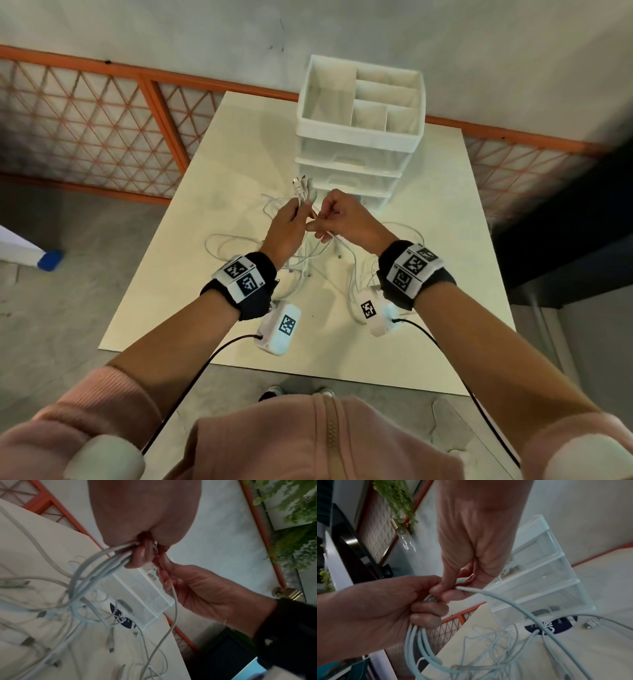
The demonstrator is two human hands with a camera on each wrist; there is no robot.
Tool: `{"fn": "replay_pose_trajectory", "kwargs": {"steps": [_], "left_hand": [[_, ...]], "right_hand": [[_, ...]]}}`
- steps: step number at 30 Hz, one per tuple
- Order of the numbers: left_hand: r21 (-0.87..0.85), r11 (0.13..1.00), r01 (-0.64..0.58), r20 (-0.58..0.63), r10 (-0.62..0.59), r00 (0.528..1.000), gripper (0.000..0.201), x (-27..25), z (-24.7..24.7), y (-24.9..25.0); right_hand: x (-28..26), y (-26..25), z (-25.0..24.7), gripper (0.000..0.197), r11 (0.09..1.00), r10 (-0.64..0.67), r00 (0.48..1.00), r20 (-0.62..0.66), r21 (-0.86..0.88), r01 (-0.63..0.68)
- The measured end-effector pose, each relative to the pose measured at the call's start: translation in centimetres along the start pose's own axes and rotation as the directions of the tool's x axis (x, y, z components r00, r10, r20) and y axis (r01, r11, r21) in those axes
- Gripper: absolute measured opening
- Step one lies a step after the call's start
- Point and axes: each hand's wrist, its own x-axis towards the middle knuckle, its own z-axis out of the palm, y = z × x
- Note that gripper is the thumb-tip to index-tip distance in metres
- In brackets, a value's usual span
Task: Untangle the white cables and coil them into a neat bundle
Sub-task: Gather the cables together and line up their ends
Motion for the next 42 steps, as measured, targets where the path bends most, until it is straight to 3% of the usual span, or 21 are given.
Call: {"fn": "replay_pose_trajectory", "kwargs": {"steps": [2,4,7,11,13,15,19,21,23,25,30,34,36,39,42], "left_hand": [[-0.034,0.999,-0.011,-0.088,0.008,0.996,0.028,0.3,-0.3,0.0],[-0.109,0.994,-0.013,-0.209,-0.010,0.978,0.031,0.8,-1.2,0.2],[-0.278,0.960,-0.023,-0.354,-0.080,0.932,0.033,1.4,-3.3,1.3],[-0.537,0.828,-0.160,-0.481,-0.144,0.865,0.031,2.1,-7.1,3.1],[-0.577,0.790,-0.206,-0.530,-0.171,0.831,0.029,2.4,-8.7,3.6],[-0.573,0.787,-0.228,-0.538,-0.151,0.830,0.026,2.5,-9.4,3.6],[-0.455,0.867,-0.202,-0.425,-0.012,0.905,0.016,1.8,-6.8,2.9],[-0.233,0.951,-0.206,-0.334,0.121,0.935,0.013,1.2,-4.7,2.8],[0.044,0.973,-0.228,-0.162,0.233,0.959,0.017,0.5,-2.6,3.0],[0.153,0.961,-0.231,0.033,0.228,0.973,0.029,-0.3,-1.1,3.0],[-0.094,0.994,0.063,0.307,-0.031,0.951,0.048,-1.3,-1.1,2.0],[-0.189,0.977,0.099,0.389,-0.018,0.921,0.039,-1.2,-2.6,1.6],[-0.221,0.972,0.080,0.327,-0.004,0.945,0.035,-0.9,-3.4,1.8],[-0.189,0.982,0.029,0.022,-0.025,0.999,0.033,0.0,-5.2,2.5],[-0.162,0.986,-0.033,-0.285,-0.015,0.959,0.029,0.6,-8.3,3.1]], "right_hand": [[-0.8,0.1,-0.3,0.027,0.999,0.044,0.997,0.069,0.020,-0.045],[-1.9,0.6,-0.9,0.019,0.991,0.089,0.978,0.190,-0.111,-0.069],[-3.3,2.7,-2.6,0.036,0.938,0.151,0.947,0.285,-0.344,-0.046],[-4.7,7.5,-6.4,0.043,0.836,0.343,0.910,0.233,-0.518,-0.183],[-5.7,9.1,-8.2,0.041,0.812,0.399,0.901,0.169,-0.522,-0.262],[-6.2,9.1,-9.0,0.039,0.820,0.398,0.909,0.126,-0.492,-0.291],[-4.6,5.7,-8.3,0.035,0.748,0.376,0.909,0.180,-0.638,-0.183],[-3.5,2.8,-7.0,0.033,0.677,0.342,0.912,0.227,-0.733,-0.072],[-2.9,-0.3,-5.6,0.034,0.695,0.285,0.909,0.304,-0.719,0.022],[-2.4,-2.9,-4.7,0.035,0.740,0.217,0.915,0.341,-0.669,0.074],[-2.1,-6.1,-4.7,0.042,0.813,0.023,0.963,0.270,-0.565,0.139],[-2.6,-5.4,-5.5,0.040,0.863,0.029,0.980,0.198,-0.499,0.076],[-2.7,-4.3,-5.5,0.038,0.896,0.055,0.982,0.181,-0.444,0.032],[-2.2,-1.4,-5.9,0.032,0.902,0.085,0.986,0.147,-0.431,-0.014],[-1.8,3.4,-6.8,0.028,0.794,0.209,0.969,0.133,-0.601,-0.089]]}}
